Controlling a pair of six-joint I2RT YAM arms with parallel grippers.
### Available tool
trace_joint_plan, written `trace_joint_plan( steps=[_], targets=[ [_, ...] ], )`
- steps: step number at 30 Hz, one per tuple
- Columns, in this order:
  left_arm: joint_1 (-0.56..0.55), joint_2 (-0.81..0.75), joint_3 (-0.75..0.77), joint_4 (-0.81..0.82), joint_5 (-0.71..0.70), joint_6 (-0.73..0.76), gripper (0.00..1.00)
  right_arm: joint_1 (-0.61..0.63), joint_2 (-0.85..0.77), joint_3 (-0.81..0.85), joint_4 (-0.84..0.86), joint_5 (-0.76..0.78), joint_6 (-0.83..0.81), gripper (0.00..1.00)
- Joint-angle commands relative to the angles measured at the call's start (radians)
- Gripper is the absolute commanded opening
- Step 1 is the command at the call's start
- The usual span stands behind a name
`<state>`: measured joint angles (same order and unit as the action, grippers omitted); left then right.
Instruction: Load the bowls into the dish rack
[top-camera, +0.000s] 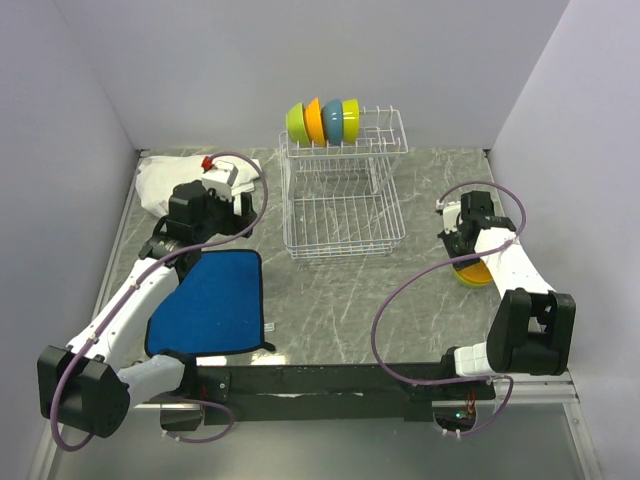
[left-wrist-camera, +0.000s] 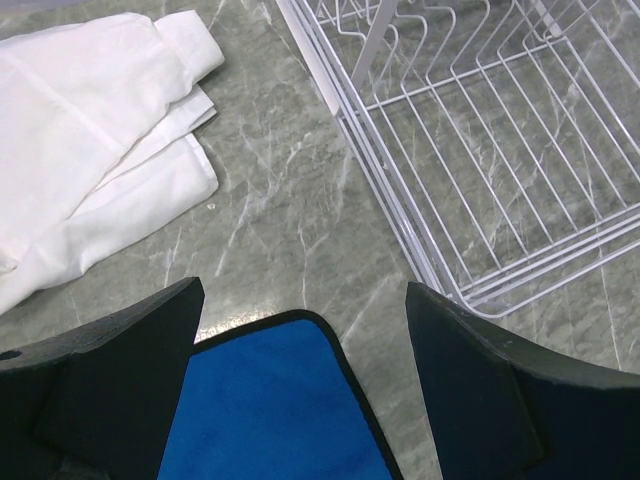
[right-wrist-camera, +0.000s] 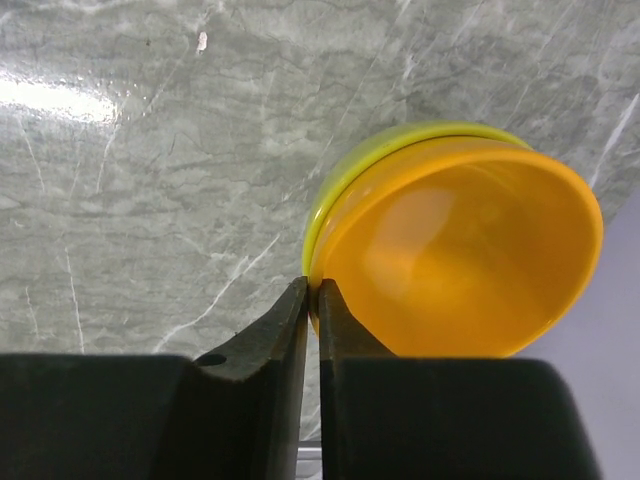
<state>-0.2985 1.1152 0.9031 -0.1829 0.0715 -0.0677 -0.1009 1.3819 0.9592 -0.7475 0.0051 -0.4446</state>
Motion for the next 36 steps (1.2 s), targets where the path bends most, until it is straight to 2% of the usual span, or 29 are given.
trace_joint_plan(
  steps=[1,4,10,14,18,20,23,27,32,33,34,35,36],
  targets=[
    [0.013,-0.025,-0.007,0.043,0.027,-0.024,0.89,-0.008,-0.001,0.012,0.010,-0.002,-0.017,0.07],
    [0.015,-0.022,-0.003,0.048,0.030,-0.023,0.89,-0.013,-0.014,0.035,-0.012,-0.002,-0.017,0.00],
    [0.015,-0.015,0.019,0.060,0.040,-0.015,0.89,-0.022,-0.090,0.153,-0.113,-0.002,0.007,0.00],
    [0.015,-0.017,0.019,0.100,0.045,-0.020,0.89,-0.022,-0.135,0.326,-0.187,-0.002,0.055,0.00],
    [0.015,-0.018,0.031,0.117,0.059,-0.014,0.89,-0.020,-0.126,0.501,-0.195,-0.089,0.087,0.00],
    [0.015,-0.023,0.036,0.112,0.073,-0.014,0.89,-0.022,-0.106,0.600,-0.176,-0.198,0.118,0.00],
    [0.015,-0.028,0.037,0.105,0.100,-0.004,0.90,-0.019,-0.090,0.680,-0.084,-0.382,0.170,0.00],
    [0.015,0.001,0.062,0.060,0.177,0.040,0.90,-0.020,-0.037,0.733,0.066,-0.549,0.244,0.00],
    [0.016,0.054,0.095,-0.009,0.125,0.127,0.91,-0.025,0.077,0.757,0.261,-0.798,0.419,0.00],
    [0.018,0.060,0.109,-0.021,0.110,0.158,0.91,-0.028,0.095,0.757,0.366,-0.851,0.472,0.00],
    [0.022,0.066,0.120,-0.036,0.096,0.172,0.91,-0.031,0.114,0.741,0.440,-0.983,0.531,0.00],
    [0.039,0.086,0.132,-0.073,0.105,0.215,0.91,-0.040,0.158,0.721,0.542,-1.058,0.695,0.00],
    [0.047,0.092,0.141,-0.082,0.111,0.239,0.91,-0.045,0.181,0.698,0.812,-1.112,0.812,0.00]
  ],
)
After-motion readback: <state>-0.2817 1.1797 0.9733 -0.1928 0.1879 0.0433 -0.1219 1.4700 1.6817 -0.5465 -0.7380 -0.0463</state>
